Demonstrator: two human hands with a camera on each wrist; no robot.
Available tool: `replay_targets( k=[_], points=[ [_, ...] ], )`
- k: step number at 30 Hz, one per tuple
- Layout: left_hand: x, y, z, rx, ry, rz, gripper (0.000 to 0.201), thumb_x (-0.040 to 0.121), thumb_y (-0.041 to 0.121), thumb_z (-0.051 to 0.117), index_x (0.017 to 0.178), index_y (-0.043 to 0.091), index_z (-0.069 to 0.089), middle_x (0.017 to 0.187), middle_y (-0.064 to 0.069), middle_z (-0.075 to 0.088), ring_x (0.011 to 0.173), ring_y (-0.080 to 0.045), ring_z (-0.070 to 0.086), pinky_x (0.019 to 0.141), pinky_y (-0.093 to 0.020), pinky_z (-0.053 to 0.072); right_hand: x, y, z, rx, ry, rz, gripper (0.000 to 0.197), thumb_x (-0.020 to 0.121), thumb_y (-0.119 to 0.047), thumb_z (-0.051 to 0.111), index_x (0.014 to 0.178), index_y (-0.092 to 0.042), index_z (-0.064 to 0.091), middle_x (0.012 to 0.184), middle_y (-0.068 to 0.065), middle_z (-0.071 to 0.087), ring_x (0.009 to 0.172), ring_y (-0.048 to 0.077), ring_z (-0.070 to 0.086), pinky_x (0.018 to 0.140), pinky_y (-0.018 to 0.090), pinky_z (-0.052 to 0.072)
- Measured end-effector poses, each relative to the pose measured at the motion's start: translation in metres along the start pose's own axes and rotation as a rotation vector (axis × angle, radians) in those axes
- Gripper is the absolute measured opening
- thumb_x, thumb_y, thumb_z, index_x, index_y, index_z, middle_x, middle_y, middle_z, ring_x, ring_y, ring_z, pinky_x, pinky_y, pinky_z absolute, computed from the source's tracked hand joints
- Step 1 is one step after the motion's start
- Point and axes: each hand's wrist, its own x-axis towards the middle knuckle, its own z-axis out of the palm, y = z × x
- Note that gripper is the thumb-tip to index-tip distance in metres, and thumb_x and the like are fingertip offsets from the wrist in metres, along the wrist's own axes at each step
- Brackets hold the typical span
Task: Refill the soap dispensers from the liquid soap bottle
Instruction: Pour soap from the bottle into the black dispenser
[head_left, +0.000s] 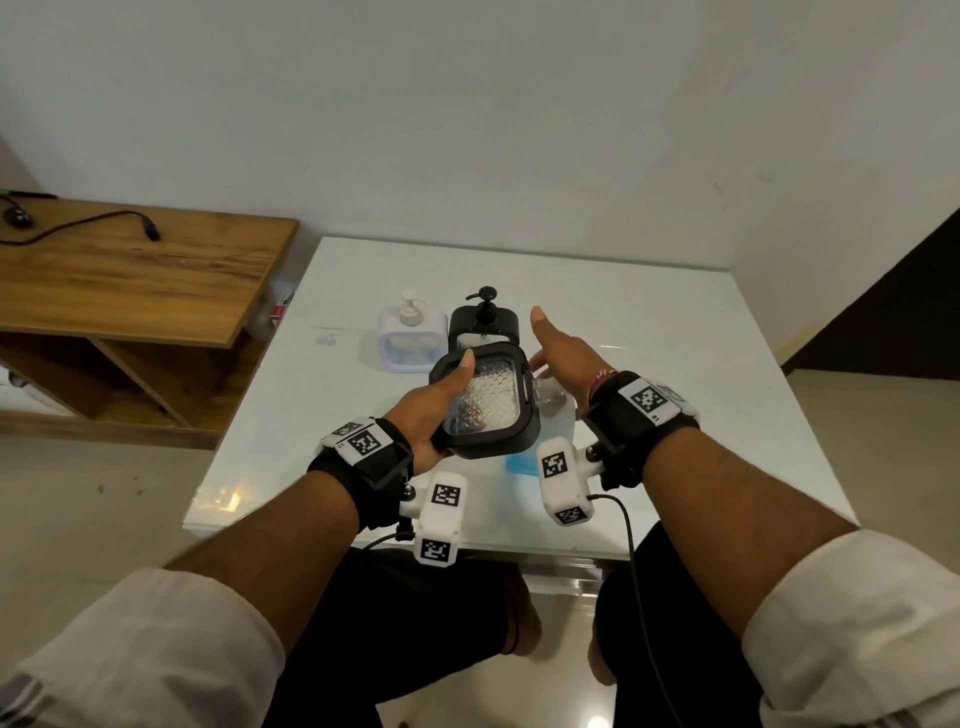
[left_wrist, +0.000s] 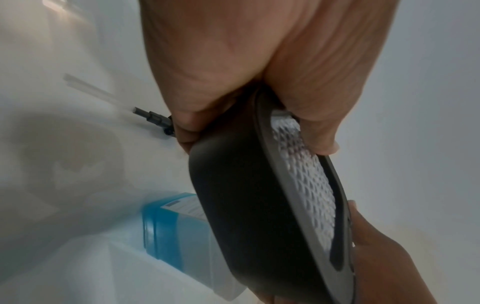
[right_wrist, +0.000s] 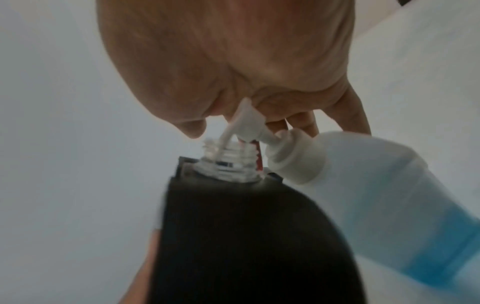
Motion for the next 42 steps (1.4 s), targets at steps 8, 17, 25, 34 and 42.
replay_targets(
  k=[8, 17, 25, 34, 42],
  points=[
    [0.001, 0.0, 0.001, -0.014, 0.024, 0.03, 0.05, 0.096, 0.05, 0.062, 0.132, 0.015, 0.065, 0.121, -0.009, 0.075, 0.114, -0.028, 0.07, 0.094, -0.042, 0.056, 0.011, -0.002, 0.006, -0.085, 0.036, 0.017, 0.071, 0.103, -0.052, 0.02, 0.116, 0.001, 0.065, 0.115, 0.014, 0.058, 0.101, 0.026, 0.051, 0.096, 0.032, 0.036],
    [0.005, 0.001, -0.005, -0.054, 0.003, 0.039, 0.049, 0.099, 0.048, 0.058, 0.134, 0.014, 0.064, 0.122, -0.009, 0.074, 0.111, -0.026, 0.072, 0.091, -0.041, 0.058, 0.017, 0.0, 0.009, -0.089, 0.014, 0.039, 0.06, 0.105, -0.044, 0.021, 0.131, 0.0, 0.052, 0.136, 0.021, 0.053, 0.125, 0.035, 0.049, 0.108, 0.041, 0.036],
    [0.007, -0.002, -0.005, -0.044, 0.036, 0.029, 0.047, 0.099, 0.046, 0.059, 0.132, 0.014, 0.065, 0.122, -0.009, 0.074, 0.102, -0.023, 0.075, 0.08, -0.036, 0.062, 0.022, 0.007, 0.015, -0.221, 0.086, 0.016, 0.029, 0.103, -0.023, 0.031, 0.109, -0.007, 0.054, 0.123, 0.017, 0.062, 0.1, 0.029, 0.054, 0.08, 0.03, 0.037],
    [0.008, -0.001, -0.002, -0.024, 0.02, 0.025, 0.043, 0.098, 0.048, 0.059, 0.123, 0.015, 0.068, 0.116, -0.008, 0.077, 0.101, -0.023, 0.075, 0.084, -0.039, 0.059, 0.013, 0.001, 0.012, -0.053, -0.043, -0.021, 0.065, 0.103, -0.052, 0.021, 0.146, -0.008, 0.039, 0.146, 0.018, 0.045, 0.133, 0.032, 0.042, 0.115, 0.046, 0.029],
    [0.012, -0.001, -0.009, -0.03, 0.017, 0.029, 0.047, 0.096, 0.047, 0.062, 0.128, 0.013, 0.066, 0.122, -0.01, 0.074, 0.112, -0.026, 0.072, 0.094, -0.043, 0.057, 0.022, 0.007, 0.015, -0.165, 0.076, 0.043, 0.068, 0.1, -0.056, 0.027, 0.125, -0.002, 0.061, 0.131, 0.016, 0.058, 0.117, 0.032, 0.054, 0.095, 0.035, 0.037]
  ],
)
